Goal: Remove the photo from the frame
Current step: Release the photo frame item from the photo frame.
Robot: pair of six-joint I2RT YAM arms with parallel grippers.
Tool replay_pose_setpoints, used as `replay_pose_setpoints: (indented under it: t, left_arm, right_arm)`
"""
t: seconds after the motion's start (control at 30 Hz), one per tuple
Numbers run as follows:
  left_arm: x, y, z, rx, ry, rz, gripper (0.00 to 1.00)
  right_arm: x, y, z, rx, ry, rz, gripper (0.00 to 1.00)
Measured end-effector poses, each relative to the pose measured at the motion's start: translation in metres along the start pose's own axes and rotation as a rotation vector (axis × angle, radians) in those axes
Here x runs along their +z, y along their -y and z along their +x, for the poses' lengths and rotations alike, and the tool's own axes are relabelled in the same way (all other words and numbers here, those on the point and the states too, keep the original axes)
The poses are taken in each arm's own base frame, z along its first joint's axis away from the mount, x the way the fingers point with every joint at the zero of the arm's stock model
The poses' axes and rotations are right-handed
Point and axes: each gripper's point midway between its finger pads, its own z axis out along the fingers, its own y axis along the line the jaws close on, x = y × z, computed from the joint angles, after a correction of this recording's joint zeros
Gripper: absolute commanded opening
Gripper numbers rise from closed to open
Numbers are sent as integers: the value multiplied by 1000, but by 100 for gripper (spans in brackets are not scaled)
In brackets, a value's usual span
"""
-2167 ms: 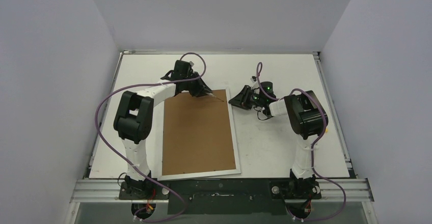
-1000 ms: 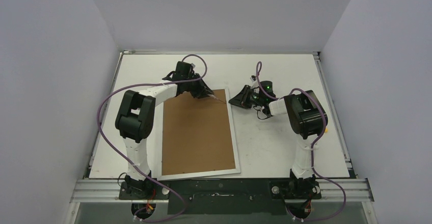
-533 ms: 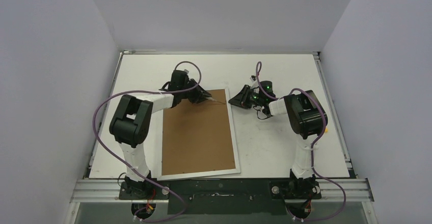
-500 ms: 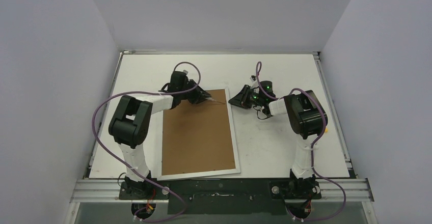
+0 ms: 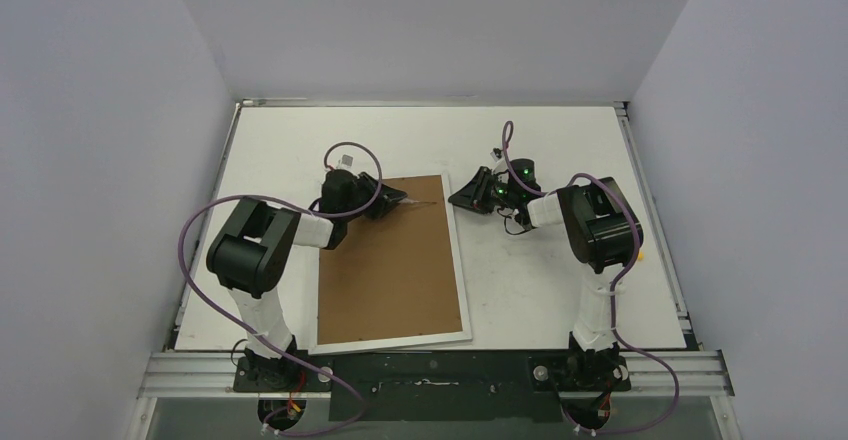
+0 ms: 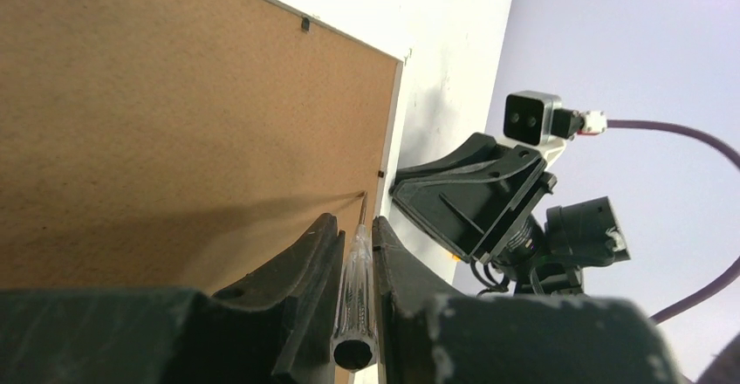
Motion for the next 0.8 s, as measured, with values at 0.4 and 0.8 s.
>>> replay_pose_setpoints:
  t: [0.4, 0.8]
  left_arm:
    - [1, 8, -4, -20, 68, 41, 0]
    - [4, 11, -2, -29, 73, 45, 0]
  right_arm:
    - [1, 0, 0, -4, 1, -4, 20]
    - [2, -1, 0, -7, 2, -7, 20]
